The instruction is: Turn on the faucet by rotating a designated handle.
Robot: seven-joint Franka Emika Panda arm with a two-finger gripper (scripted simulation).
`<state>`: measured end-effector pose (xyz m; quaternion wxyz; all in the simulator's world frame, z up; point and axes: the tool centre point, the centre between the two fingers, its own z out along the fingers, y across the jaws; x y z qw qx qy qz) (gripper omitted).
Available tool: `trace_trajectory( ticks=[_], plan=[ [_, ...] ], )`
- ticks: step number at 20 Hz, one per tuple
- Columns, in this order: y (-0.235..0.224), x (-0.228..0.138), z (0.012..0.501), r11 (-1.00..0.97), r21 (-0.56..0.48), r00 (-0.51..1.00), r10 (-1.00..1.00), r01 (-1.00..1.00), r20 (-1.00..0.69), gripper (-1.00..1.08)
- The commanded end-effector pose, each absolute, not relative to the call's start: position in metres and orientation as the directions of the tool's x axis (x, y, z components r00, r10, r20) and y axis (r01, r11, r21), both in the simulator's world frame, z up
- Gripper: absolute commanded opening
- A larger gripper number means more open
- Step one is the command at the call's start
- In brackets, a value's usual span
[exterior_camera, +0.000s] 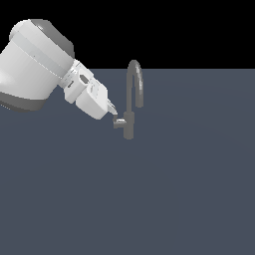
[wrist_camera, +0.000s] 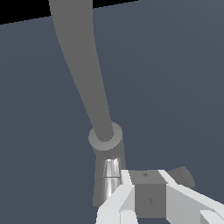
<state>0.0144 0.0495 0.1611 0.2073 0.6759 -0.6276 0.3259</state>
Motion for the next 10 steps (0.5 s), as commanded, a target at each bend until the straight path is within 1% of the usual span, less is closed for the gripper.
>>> trace_trajectory(
  ticks=[1,3,4,10],
  plan=[
    [0.041,-0.002,0.15,-0.112,-0.106,0.004,-0.707,-0.988,0.708,-1.0],
    [0.04,-0.006,0.149,-0.112,-0.106,0.004,-0.707,-0.988,0.708,-1.0],
    [0.05,0.003,0.156,-0.131,-0.123,0.007,-0.709,-0.984,0.705,-1.0],
    [0.043,-0.013,0.128,-0.121,-0.115,0.005,-0.708,-0.986,0.706,-1.0]
  ],
)
